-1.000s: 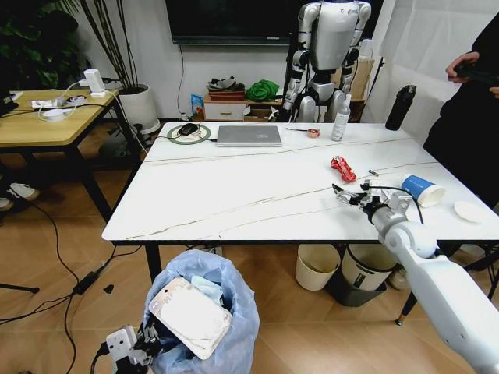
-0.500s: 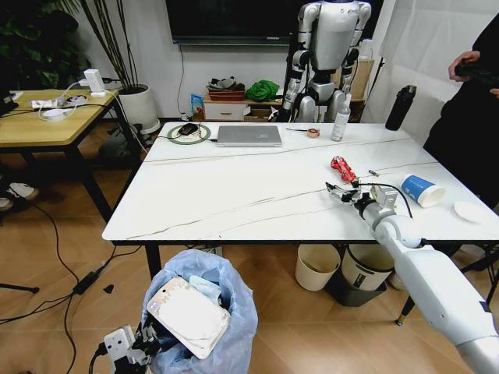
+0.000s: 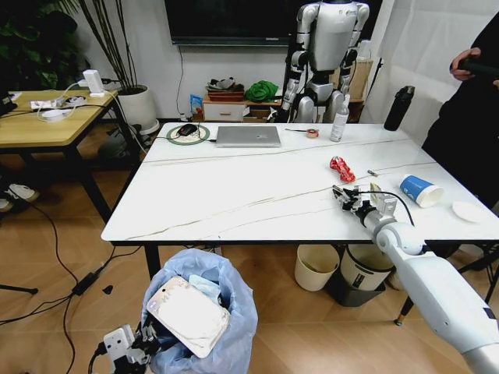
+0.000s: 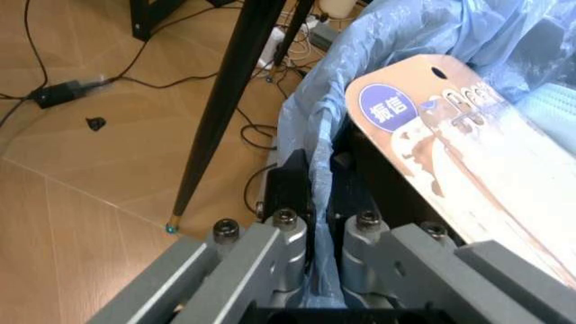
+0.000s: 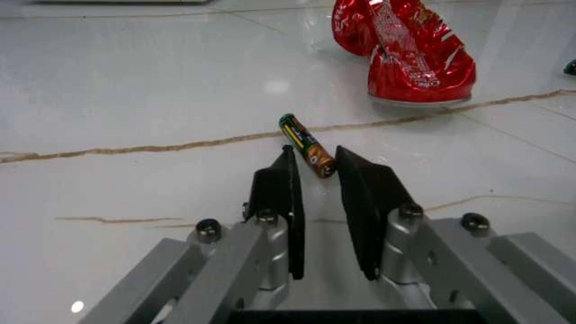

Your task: Pick up the trash bin and place the trash from the table into it.

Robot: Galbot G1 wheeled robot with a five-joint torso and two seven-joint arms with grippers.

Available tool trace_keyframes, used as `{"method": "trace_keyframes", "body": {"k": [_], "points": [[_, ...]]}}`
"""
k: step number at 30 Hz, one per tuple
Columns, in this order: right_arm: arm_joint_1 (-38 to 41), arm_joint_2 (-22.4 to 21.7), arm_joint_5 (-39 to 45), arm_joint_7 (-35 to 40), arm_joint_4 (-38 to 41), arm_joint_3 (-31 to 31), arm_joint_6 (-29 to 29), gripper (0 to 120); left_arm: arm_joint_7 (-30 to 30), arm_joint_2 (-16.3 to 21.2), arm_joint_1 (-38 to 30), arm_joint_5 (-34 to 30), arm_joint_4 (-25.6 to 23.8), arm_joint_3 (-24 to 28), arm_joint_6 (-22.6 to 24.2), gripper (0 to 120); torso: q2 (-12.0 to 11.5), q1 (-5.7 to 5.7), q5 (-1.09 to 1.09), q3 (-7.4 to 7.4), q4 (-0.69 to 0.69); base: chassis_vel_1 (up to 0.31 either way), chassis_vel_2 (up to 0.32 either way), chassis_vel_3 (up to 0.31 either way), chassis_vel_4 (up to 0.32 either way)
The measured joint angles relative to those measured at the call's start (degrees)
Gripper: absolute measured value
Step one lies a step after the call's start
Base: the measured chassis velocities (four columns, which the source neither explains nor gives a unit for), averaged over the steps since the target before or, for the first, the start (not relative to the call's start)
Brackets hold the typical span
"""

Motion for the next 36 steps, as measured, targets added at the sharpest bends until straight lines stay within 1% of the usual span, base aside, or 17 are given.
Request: {"method": "trace_keyframes", "body": {"k": [1,3,5,11,13,16,17,20,21,23,24,26,27,28,32,33,36], "points": [[-0.01,-0.03,-0.03,0.0,0.02,-0.03,-0.01,14,0.0,-0.01,-0.01,0.0,0.0,0.01,0.0,0,0.0,0.0,0.0,0.0,0.0,0.0,0.0,0.0,0.0],[0.01,-0.1,-0.32,-0.01,0.03,-0.24,-0.01,4,0.0,-0.02,-0.11,0.0,0.0,0.02,0.0,0,0.0,0.0,0.0,0.0,0.01,0.0,0.0,0.0,0.0],[0.05,-0.12,-0.51,-0.02,0.0,-0.35,-0.01,0,-0.01,-0.02,-0.17,0.0,0.02,0.02,0.0,0,0.0,0.0,0.0,0.0,0.01,0.0,0.0,0.0,0.0],[0.25,-0.17,-0.93,-0.46,-0.09,-0.79,0.74,0,-0.02,-0.09,-0.38,-0.03,0.25,0.12,0.0,0,0.0,0.0,0.0,0.01,0.0,0.0,0.0,0.0,0.0],[-0.27,-0.56,-0.94,-1.54,0.77,-0.96,3.0,0,-0.04,-0.05,-0.5,-0.16,0.29,0.14,0.0,0,-0.01,0.01,0.04,0.04,0.02,0.0,0.0,0.0,0.0],[-3.01,-2.51,4.9,-3.43,7.83,-0.73,5.21,0,-0.06,0.07,-0.58,-0.39,0.33,0.11,0.06,0,-0.04,0.03,0.06,0.05,0.02,0.0,0.0,0.0,0.0],[-3.01,-2.51,4.9,-3.43,7.83,-0.73,5.21,0,-0.06,0.07,-0.58,-0.39,0.33,0.11,0.06,0,-0.04,0.03,0.06,0.05,0.02,0.0,0.0,0.0,0.0],[-5.53,-4.25,10.79,-4.43,19.5,-2.04,6.51,0,-0.07,0.09,-0.56,-0.48,0.33,0.1,0.12,0,-0.03,0.02,0.01,0.02,0.02,0.0,0.0,0.0,0.0],[-6.5,-4.74,12.72,-4.58,24.91,-3.49,6.77,0,-0.07,0.09,-0.55,-0.52,0.31,0.1,0.14,0,-0.03,0.01,0.03,0.02,0.02,0.0,0.0,0.0,0.0],[-7.62,-5.19,14.47,-4.56,31.27,-6.52,6.97,0,-0.08,0.07,-0.55,-0.55,0.27,0.07,0.18,0,-0.02,0.01,-0.04,0.01,0.02,0.0,0.0,0.0,0.0],[-7.62,-5.19,14.47,-4.56,31.27,-6.52,6.97,0,-0.08,0.07,-0.55,-0.55,0.27,0.07,0.18,0,-0.02,0.01,-0.04,0.01,0.02,0.0,0.0,0.0,0.0],[-8.84,-5.33,14.4,-4.51,38.28,-12.17,7.83,0,-0.08,-0.03,-0.64,-0.55,0.24,-0.04,0.19,0,-0.02,0.01,0.0,0.01,0.03,0.0,0.0,0.0,0.0],[-9.13,-5.32,14.03,-4.54,39.5,-13.53,8.17,0,-0.08,-0.08,-0.69,-0.55,0.24,-0.1,0.19,0,-0.02,0.01,0.0,0.01,0.03,0.0,0.0,0.0,0.0],[-9.82,-5.25,12.25,-4.56,41.76,-17.18,9.42,0,-0.08,-0.2,-0.73,-0.55,0.26,-0.25,0.18,0,-0.02,0.01,-0.02,0.01,0.01,0.0,0.0,0.0,0.0],[-10.71,-5.32,9.99,-4.69,43.85,-22.04,10.88,0,-0.07,-0.26,-0.72,-0.55,0.27,-0.38,0.16,0,-0.02,0.01,0.01,0.01,0.02,0.0,0.0,0.0,0.0],[-11.38,-5.54,9.07,-4.73,44.86,-25.47,11.6,0,-0.07,-0.25,-0.7,-0.64,0.19,-0.49,0.16,0,-0.02,0.0,0.0,0.01,0.01,0.0,0.0,0.0,0.0],[-11.65,-5.72,7.78,-4.71,45.11,-29.15,12.46,0,-0.07,-0.18,-0.92,-0.78,0.05,-0.65,0.2,0,-0.01,0.01,0.0,0.01,0.0,0.0,0.0,0.0,0.0]]}}
